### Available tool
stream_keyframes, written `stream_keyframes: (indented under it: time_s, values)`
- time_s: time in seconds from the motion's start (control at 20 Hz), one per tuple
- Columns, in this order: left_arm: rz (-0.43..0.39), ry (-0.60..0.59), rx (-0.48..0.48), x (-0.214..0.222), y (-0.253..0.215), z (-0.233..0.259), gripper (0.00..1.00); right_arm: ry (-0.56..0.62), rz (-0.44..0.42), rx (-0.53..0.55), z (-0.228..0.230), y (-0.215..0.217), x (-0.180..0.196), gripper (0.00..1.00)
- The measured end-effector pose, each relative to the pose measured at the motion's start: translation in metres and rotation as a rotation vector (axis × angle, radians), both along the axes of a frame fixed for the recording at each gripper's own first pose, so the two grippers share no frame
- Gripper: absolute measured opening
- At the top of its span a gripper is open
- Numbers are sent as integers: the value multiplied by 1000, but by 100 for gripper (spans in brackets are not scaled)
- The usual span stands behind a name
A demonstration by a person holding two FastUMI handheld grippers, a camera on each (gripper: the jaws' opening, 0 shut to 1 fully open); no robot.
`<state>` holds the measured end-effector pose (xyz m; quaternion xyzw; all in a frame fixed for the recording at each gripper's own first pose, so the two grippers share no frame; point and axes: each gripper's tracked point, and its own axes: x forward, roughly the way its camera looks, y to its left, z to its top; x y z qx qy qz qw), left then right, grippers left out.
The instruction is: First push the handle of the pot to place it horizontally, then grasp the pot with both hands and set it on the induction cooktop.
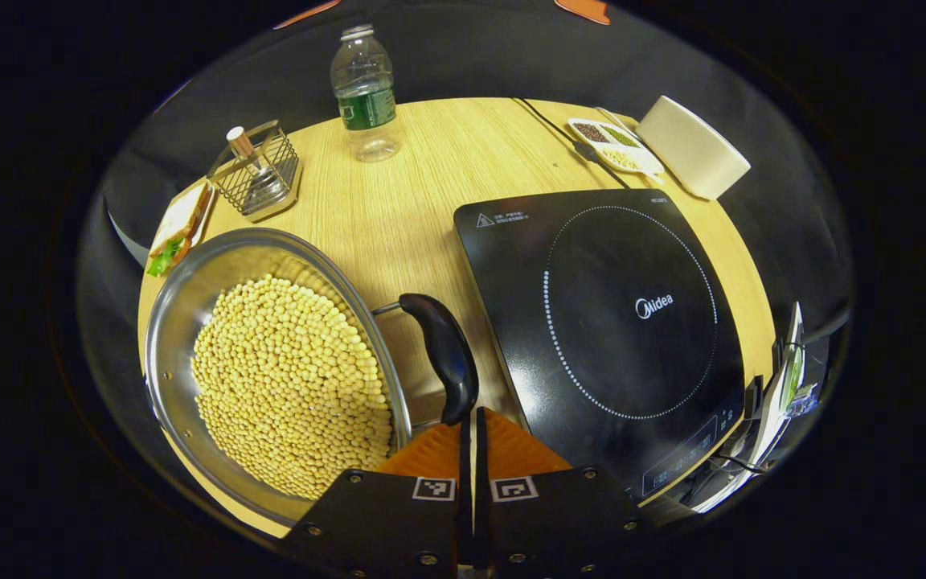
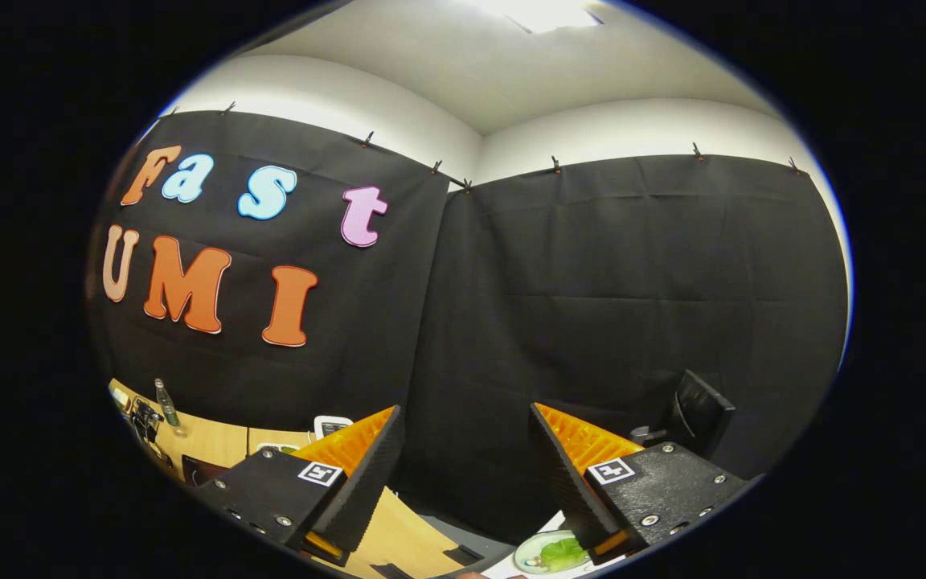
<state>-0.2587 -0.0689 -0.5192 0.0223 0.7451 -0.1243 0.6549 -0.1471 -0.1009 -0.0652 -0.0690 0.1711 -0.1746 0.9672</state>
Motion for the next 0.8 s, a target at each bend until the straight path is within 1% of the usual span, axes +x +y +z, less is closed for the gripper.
stream_keyframes:
  time_s: [0.2, 0.25, 0.3, 0.45, 0.5, 0.6, 0.7, 0.8]
  values:
    - [30, -19, -18, 4, 11, 17, 1, 44, 21, 40, -23, 18, 14, 95]
    - [36, -22, -23, 6, 15, 23, 1, 52, 31, 50, -29, 24, 17, 97]
    - [42, -28, -27, 6, 18, 29, 0, 62, 45, 62, -37, 33, 21, 95]
    - [55, -51, -31, 12, 33, 45, 1, 118, 69, 80, -71, 49, 27, 95]
    - [46, -66, -10, 14, 43, 46, 2, 156, 78, 102, -84, 58, 26, 97]
    - [23, -99, 20, 22, 59, 57, 2, 203, 102, 154, -104, 78, 25, 95]
    - [6, -126, 45, 25, 79, 64, 2, 224, 102, 185, -117, 89, 25, 95]
    - [9, -150, 66, 29, 97, 68, 1, 242, 101, 209, -128, 103, 23, 96]
